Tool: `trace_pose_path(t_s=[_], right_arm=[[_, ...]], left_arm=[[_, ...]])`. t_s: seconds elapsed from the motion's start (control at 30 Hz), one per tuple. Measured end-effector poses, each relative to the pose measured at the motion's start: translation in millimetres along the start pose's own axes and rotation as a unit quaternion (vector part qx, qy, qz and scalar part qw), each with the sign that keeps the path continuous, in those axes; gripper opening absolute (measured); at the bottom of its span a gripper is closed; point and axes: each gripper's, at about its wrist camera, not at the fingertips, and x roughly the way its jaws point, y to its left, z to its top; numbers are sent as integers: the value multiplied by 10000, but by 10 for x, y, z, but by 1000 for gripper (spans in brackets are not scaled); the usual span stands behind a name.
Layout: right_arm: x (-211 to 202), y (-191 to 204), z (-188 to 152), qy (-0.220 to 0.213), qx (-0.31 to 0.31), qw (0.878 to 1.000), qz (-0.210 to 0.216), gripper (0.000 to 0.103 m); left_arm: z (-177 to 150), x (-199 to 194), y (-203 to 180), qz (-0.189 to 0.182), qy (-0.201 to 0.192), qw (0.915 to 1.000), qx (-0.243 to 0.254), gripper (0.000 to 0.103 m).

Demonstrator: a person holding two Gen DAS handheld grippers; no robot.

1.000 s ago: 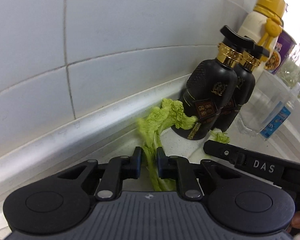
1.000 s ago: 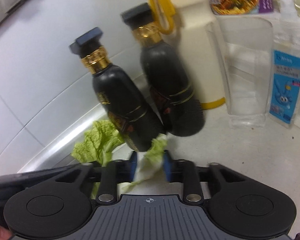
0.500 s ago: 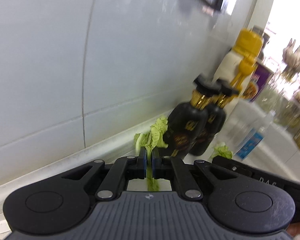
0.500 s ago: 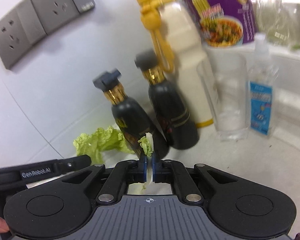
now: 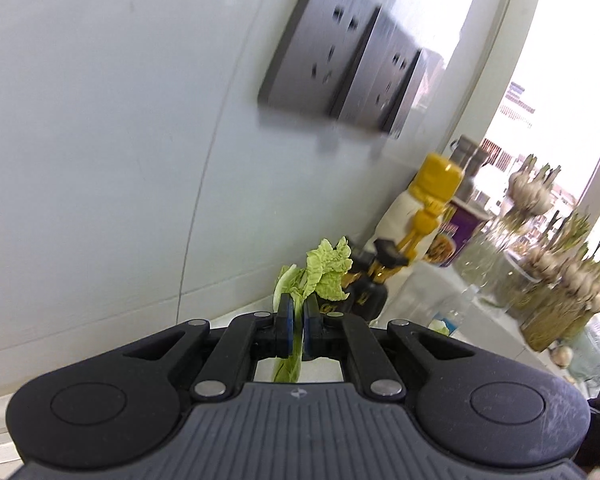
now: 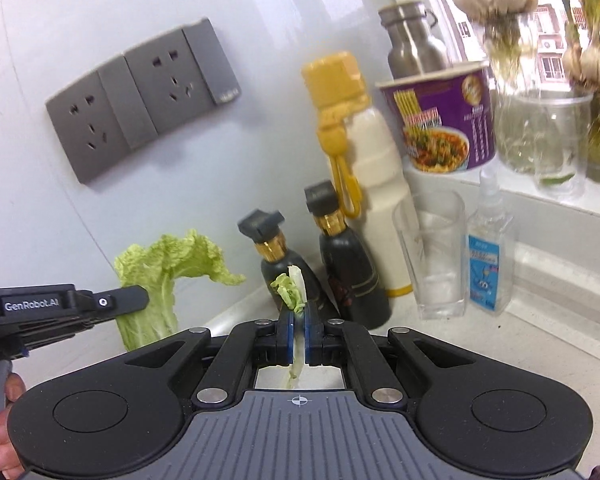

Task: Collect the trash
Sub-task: 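Grasp a lettuce leaf with the left gripper while the right grasps another lettuce leaf, then carry the lettuce leaves in both grippers down to the white wastebasket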

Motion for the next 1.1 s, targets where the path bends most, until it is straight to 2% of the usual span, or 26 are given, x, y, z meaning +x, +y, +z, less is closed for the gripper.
trace_pose_path(t_s=[0.1,0.23,0.47,0.77,1.1], right_arm=[[-119,59,28,124,77,9999,-35,4],[-254,154,-7,297,143,9995,-19,4],[-496,378,-237,557,253,9981,-18,4],[-725,726,-541,1004,326,9944,43,4],[-886,1190,-726,1421,132,9893,314,4]], left_arm=[[18,-151,-3,-21,56,10000,-5,4],[-22,-320,33,20,355,9994,5,4],[-243,-663,222,148,652,9977,-125,4],[-508,-1134,503,340,824,9952,-403,4],[-777,-1532,753,504,845,9924,-739,4]])
